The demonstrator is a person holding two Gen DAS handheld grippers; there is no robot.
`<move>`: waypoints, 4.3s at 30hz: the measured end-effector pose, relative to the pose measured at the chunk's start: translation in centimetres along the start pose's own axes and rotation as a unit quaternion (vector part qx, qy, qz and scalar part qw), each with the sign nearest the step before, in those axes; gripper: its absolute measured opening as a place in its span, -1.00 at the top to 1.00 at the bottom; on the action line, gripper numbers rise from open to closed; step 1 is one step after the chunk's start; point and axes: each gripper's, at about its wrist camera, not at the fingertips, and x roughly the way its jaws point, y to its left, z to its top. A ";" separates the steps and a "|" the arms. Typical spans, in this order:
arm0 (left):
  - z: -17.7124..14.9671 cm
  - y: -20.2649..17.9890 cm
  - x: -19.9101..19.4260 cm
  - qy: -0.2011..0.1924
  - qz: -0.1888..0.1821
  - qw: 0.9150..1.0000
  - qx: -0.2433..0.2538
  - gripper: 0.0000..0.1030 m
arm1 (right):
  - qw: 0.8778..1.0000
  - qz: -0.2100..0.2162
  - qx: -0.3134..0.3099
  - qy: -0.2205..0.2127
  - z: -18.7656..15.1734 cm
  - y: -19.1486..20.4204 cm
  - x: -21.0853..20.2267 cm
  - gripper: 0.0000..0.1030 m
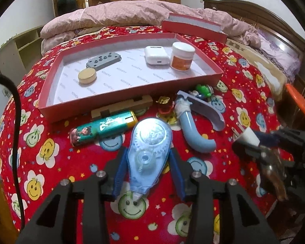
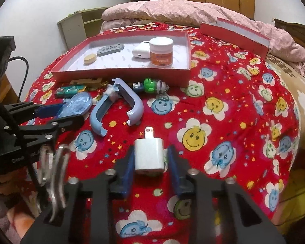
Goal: Organize rigid objects
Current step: 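Carry the charger plug and correction tape over the white tray, then lower plug and correction tape into the tray and open both grippers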
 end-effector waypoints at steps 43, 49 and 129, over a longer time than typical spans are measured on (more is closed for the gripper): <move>6.9 5.5 -1.9 -0.012 0.019 0.997 -0.079 0.18 | 0.997 0.072 -0.029 -0.011 9.6 2.8 0.4 0.48; 8.3 6.0 -1.1 -0.013 0.027 0.996 -0.080 0.18 | 0.997 0.070 -0.031 -0.013 11.1 2.8 1.2 0.48; 8.1 7.7 -0.3 -0.005 0.053 0.993 -0.102 -0.29 | 0.997 0.077 0.007 -0.008 12.1 0.8 3.5 0.27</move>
